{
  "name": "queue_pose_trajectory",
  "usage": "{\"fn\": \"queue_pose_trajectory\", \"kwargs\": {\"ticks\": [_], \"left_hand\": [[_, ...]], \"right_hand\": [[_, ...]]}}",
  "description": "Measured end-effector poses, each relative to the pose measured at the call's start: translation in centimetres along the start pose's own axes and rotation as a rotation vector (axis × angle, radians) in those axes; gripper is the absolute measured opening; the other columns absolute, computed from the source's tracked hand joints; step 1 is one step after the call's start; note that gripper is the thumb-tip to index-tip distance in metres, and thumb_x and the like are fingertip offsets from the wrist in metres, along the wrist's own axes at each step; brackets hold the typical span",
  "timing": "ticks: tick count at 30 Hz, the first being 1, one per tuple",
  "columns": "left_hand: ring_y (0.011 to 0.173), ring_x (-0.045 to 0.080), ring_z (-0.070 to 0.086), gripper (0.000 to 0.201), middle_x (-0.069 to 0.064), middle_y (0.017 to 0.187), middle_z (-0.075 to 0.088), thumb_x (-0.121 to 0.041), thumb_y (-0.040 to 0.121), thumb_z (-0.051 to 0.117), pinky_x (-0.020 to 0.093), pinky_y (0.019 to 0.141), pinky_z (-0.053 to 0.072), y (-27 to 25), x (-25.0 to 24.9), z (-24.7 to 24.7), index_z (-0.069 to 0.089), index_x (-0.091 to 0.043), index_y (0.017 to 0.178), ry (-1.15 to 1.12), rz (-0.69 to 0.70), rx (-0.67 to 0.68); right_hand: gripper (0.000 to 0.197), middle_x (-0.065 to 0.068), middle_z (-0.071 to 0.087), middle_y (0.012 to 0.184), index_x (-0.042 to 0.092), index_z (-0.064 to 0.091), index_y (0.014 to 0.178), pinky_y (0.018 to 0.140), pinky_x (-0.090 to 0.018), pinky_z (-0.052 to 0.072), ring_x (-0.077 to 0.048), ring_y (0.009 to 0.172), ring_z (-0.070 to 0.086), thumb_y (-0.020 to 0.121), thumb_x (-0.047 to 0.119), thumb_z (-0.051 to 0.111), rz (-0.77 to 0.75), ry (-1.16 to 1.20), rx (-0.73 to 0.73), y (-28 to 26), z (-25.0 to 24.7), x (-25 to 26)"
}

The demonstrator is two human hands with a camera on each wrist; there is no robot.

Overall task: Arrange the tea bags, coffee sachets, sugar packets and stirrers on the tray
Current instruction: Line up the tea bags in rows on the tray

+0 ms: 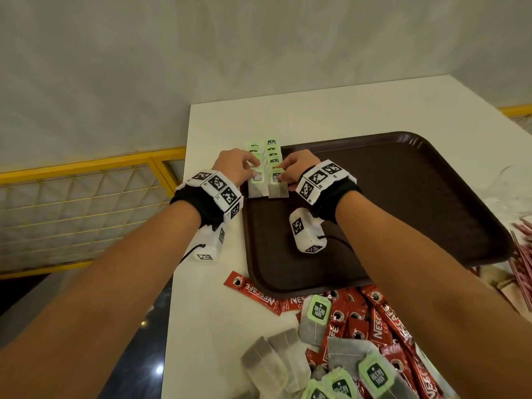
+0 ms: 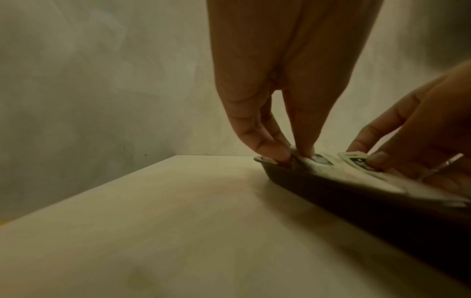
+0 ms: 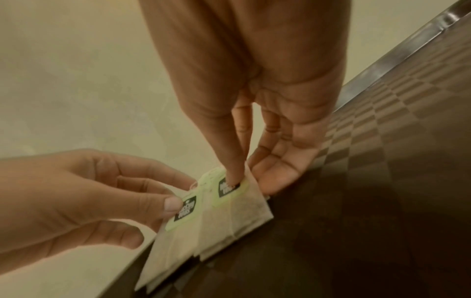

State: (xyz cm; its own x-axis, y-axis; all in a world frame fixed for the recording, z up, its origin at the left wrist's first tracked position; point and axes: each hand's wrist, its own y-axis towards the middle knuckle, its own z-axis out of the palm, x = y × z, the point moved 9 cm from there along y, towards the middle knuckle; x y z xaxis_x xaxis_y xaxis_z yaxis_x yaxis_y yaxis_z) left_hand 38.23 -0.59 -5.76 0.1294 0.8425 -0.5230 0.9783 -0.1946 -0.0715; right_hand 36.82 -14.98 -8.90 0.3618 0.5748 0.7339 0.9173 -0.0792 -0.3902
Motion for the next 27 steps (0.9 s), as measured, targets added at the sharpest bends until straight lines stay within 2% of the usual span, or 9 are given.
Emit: {"fn": "queue_pose_trajectory", "kwargs": {"ticks": [2,5,7,9,11,13,17,20,27], "left_hand": [[0.091,0.020,0.058,0.026,0.007,0.094,0.063,-0.014,0.085,0.066,0.023,0.081,0.041,0.0,0.1,0.1,0.066,-0.013,0.111,0.023,0.003,-0.018],[0.091,0.023,0.058,0.027,0.011,0.101,0.062,-0.018,0.085,0.067,0.026,0.079,0.041,-0.5,-0.3,0.0,0.065,-0.012,0.111,0.047,0.046,-0.057],[0.087,0.021,0.057,0.030,0.010,0.102,0.061,-0.024,0.083,0.068,0.027,0.077,0.041,-1.0,-0.5,-0.2,0.065,-0.013,0.111,0.049,0.074,-0.071],[0.084,0.015,0.052,0.038,0.004,0.098,0.055,-0.032,0.078,0.073,0.025,0.074,0.039,-1.6,-0.7,0.2,0.064,-0.014,0.110,0.080,0.102,-0.031],[0.089,0.014,0.049,0.045,0.001,0.100,0.048,-0.035,0.072,0.078,0.024,0.075,0.037,-2.3,-0.8,1.2,0.064,-0.015,0.111,0.148,0.122,0.054],[0.098,0.018,0.049,0.049,0.003,0.107,0.047,-0.031,0.070,0.080,0.023,0.079,0.036,-2.8,-0.8,2.1,0.063,-0.014,0.112,0.205,0.139,0.121],[0.108,0.023,0.049,0.041,0.009,0.117,0.049,-0.022,0.075,0.077,0.023,0.084,0.035,-2.9,-1.2,2.4,0.063,-0.012,0.112,0.239,0.165,0.126],[0.108,0.024,0.050,0.036,0.010,0.118,0.049,-0.020,0.078,0.074,0.023,0.084,0.035,-2.8,-1.1,2.3,0.064,-0.011,0.112,0.247,0.153,0.105],[0.108,0.024,0.050,0.034,0.010,0.117,0.049,-0.018,0.079,0.073,0.021,0.082,0.032,-2.7,-1.2,2.5,0.063,-0.011,0.111,0.259,0.171,0.089]], "right_hand": [[0.027,-0.010,0.066,0.110,0.011,0.065,0.102,0.091,-0.038,0.053,-0.024,0.102,0.064,0.077,0.012,0.075,-0.005,-0.010,-0.021,0.2,-0.1,-0.2],[0.030,-0.009,0.065,0.110,0.011,0.062,0.104,0.091,-0.037,0.053,-0.023,0.103,0.063,0.077,0.014,0.075,-0.009,-0.019,-0.045,0.3,-0.2,-0.5],[0.035,-0.008,0.064,0.109,0.011,0.059,0.106,0.090,-0.038,0.053,-0.022,0.103,0.062,0.077,0.017,0.076,-0.016,-0.017,-0.066,0.3,-0.5,-0.7],[0.044,-0.005,0.060,0.104,0.011,0.054,0.110,0.090,-0.040,0.053,-0.022,0.103,0.061,0.075,0.022,0.078,-0.020,-0.020,-0.059,0.2,-0.5,-0.9],[0.047,-0.003,0.057,0.098,0.013,0.050,0.105,0.090,-0.041,0.052,-0.022,0.101,0.061,0.072,0.026,0.080,-0.006,-0.044,-0.034,-0.1,-0.4,-1.1],[0.045,-0.004,0.058,0.094,0.014,0.046,0.094,0.087,-0.041,0.053,-0.023,0.096,0.062,0.069,0.025,0.083,0.015,-0.079,-0.025,-0.4,-0.2,-1.3],[0.047,-0.010,0.065,0.105,0.005,0.055,0.100,0.077,-0.032,0.051,-0.024,0.097,0.063,0.069,0.027,0.082,0.026,-0.176,-0.040,-0.4,0.0,-1.2],[0.045,-0.011,0.069,0.104,0.005,0.064,0.105,0.078,-0.032,0.053,-0.024,0.096,0.066,0.070,0.029,0.081,0.028,-0.201,-0.022,-0.3,0.2,-1.2],[0.040,-0.011,0.069,0.104,0.006,0.064,0.104,0.083,-0.033,0.054,-0.024,0.097,0.066,0.072,0.026,0.079,0.021,-0.185,-0.051,-0.1,0.2,-1.3]]}}
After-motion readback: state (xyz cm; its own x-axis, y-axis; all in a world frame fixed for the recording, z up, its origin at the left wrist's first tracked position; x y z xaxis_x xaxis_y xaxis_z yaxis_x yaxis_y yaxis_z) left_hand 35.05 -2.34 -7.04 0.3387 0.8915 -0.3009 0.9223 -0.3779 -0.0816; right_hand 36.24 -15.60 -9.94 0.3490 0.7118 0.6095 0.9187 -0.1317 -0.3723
